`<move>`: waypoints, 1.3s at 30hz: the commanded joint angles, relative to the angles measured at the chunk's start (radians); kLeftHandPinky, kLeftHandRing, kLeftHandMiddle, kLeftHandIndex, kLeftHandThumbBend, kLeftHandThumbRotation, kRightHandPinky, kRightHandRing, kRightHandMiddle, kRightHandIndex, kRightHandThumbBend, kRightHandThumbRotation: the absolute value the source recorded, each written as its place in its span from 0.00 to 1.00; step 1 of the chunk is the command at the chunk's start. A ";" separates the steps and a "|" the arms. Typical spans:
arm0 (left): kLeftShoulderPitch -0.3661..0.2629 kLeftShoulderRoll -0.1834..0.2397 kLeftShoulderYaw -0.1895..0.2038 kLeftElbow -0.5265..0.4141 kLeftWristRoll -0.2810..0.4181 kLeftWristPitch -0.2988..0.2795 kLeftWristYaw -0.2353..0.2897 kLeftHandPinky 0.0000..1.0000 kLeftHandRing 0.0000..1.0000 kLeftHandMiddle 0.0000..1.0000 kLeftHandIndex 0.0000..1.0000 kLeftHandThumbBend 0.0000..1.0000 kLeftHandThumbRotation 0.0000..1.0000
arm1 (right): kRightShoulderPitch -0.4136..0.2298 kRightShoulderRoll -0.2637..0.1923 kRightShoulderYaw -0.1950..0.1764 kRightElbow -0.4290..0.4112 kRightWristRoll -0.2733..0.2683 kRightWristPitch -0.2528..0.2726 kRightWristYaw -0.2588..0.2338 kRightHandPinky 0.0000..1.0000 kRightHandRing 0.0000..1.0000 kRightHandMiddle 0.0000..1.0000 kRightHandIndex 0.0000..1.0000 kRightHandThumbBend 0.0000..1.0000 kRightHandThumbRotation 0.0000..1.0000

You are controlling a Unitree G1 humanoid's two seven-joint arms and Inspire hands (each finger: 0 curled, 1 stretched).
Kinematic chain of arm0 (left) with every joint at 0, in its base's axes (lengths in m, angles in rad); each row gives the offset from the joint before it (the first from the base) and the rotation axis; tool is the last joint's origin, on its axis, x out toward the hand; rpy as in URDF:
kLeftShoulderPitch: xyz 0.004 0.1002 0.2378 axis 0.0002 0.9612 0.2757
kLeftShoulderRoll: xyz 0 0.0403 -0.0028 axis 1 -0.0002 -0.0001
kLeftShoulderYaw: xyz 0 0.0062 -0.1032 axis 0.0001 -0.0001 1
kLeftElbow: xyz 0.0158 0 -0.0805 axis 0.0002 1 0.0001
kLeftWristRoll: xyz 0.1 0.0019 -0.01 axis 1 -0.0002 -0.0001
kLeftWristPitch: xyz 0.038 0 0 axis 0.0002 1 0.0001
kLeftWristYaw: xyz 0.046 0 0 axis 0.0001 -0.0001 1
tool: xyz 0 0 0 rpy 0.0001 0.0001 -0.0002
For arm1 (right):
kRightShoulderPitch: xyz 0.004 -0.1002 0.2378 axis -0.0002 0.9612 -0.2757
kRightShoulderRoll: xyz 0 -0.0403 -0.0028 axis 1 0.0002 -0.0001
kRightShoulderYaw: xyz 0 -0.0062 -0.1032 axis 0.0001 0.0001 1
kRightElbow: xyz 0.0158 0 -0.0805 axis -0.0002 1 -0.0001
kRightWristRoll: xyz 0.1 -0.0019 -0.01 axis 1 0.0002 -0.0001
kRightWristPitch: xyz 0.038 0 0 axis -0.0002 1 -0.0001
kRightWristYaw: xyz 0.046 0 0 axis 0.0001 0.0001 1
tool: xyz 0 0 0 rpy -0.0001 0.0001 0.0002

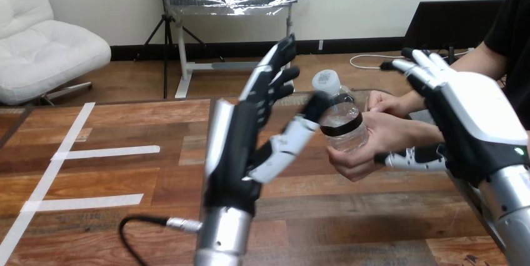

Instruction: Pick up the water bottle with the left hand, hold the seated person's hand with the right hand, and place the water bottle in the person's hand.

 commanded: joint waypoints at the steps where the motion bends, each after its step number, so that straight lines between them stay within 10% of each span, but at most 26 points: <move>1: 0.016 -0.036 0.030 -0.066 0.012 -0.053 0.023 0.65 0.77 0.84 0.83 0.45 0.75 | -0.013 0.067 -0.034 -0.060 0.026 -0.038 -0.073 0.77 0.91 0.93 0.82 0.59 0.02; 11: 0.080 -0.027 0.052 -0.077 0.009 -0.123 0.034 0.64 0.75 0.82 0.84 0.41 0.86 | 0.018 0.183 -0.037 -0.068 0.104 -0.105 -0.155 0.74 0.88 0.91 0.79 0.33 0.13; 22: 0.144 -0.032 0.079 -0.085 0.001 -0.191 0.040 0.63 0.74 0.81 0.83 0.43 0.90 | 0.027 0.284 -0.020 -0.020 0.183 -0.264 -0.229 0.73 0.85 0.87 0.76 0.22 0.01; 39: 0.210 -0.034 0.093 -0.095 0.019 -0.229 0.068 0.62 0.72 0.78 0.80 0.41 0.89 | 0.019 0.310 -0.018 0.048 0.172 -0.382 -0.220 0.73 0.85 0.85 0.76 0.22 0.00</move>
